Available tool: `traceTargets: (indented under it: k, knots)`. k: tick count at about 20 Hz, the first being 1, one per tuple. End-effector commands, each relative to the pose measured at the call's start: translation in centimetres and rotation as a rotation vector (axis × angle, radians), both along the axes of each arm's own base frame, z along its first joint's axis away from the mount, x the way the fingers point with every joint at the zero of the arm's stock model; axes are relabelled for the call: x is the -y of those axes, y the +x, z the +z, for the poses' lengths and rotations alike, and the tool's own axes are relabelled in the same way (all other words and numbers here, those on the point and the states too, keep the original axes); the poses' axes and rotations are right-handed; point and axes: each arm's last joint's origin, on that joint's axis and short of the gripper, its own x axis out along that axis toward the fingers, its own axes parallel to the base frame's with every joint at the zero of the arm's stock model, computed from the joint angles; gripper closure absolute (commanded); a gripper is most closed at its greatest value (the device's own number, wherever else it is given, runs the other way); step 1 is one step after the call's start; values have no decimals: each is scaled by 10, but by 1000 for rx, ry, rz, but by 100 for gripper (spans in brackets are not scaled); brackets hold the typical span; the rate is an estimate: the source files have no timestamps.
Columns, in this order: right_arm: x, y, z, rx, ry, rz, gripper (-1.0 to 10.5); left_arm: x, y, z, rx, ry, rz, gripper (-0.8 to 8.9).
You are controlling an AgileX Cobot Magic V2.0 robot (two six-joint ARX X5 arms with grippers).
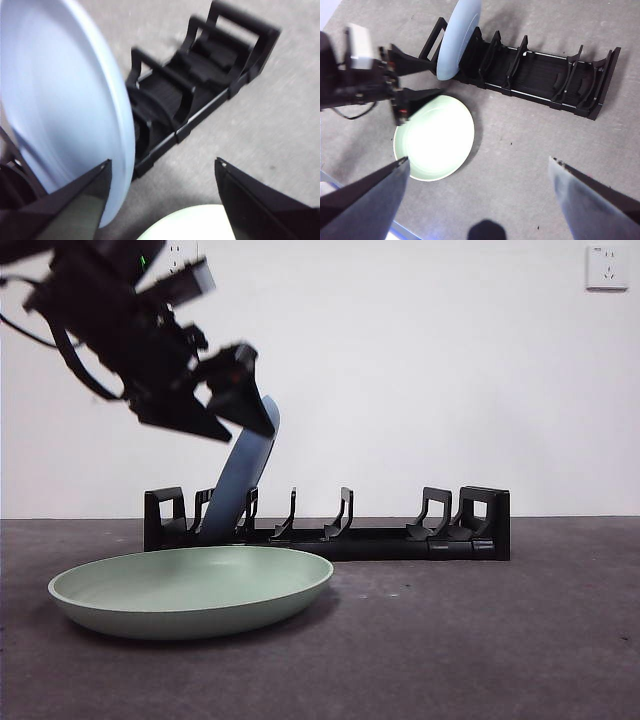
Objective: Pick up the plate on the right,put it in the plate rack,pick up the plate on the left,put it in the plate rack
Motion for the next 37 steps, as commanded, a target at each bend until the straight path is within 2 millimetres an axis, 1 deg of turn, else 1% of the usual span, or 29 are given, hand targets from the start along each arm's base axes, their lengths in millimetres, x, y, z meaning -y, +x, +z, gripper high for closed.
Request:
traceTargets:
  k: [1,3,5,6,8,10,14,16,19,21,22,25,31,37]
  knots:
    - [-1,1,-5,-31,-12,10,474,-3,-11,16,24,-18,-1,465]
    - [-1,2,-5,-32,-12,9,474,-9,-24,32,31,-20,-2,464]
    - [-3,8,-7,-35,-11,7,475,-17,-41,48,24,-16,-2,465]
    - [-6,13,-10,-46,-14,12,475,-21,-51,56,24,-9,-6,465]
    - [-20,28,-23,-96,-31,46,475,-31,-75,72,31,17,-46,465]
    - [-40,48,-44,-156,-54,90,475,-42,-100,85,41,54,-77,465]
    - [-87,86,-106,-267,-103,172,475,-63,-145,100,56,128,-118,465]
    - [-108,100,-143,-324,-125,194,476,-71,-164,103,53,143,-128,465]
    - [-130,113,-191,-392,-159,222,478,-79,-187,104,12,119,-203,465]
    - [-141,119,-216,-420,-173,234,478,-82,-196,104,0,120,-213,465]
    - [-146,120,-225,-428,-177,238,478,-83,-198,104,-3,120,-214,465]
    - [-157,124,-246,-445,-178,237,478,-85,-203,103,-22,118,-225,465]
    - [-168,128,-266,-456,-199,239,479,-86,-204,102,-34,124,-228,465]
    - [-174,130,-288,-500,-223,244,480,-86,-204,102,-33,126,-229,465]
